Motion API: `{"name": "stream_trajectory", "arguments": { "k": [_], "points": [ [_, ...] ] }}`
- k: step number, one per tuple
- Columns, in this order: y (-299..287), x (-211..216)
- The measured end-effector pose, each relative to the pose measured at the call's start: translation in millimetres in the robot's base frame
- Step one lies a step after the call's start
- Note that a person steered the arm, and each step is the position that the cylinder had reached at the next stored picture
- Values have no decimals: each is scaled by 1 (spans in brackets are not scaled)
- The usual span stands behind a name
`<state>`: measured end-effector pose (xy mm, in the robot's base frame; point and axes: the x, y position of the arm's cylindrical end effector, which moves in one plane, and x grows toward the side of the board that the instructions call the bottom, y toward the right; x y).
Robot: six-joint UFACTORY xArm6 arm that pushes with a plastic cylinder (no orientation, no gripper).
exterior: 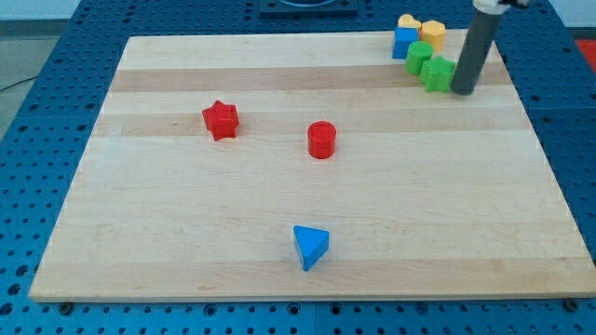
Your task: Push the green star below the yellow hexagon
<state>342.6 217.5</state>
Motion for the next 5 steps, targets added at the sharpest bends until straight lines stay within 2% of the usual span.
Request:
{"name": "stream_trajectory", "arguments": {
  "k": [1, 2, 5],
  "points": [
    [-29, 19],
    [-49, -14],
    [-11, -47]
  ]
}}
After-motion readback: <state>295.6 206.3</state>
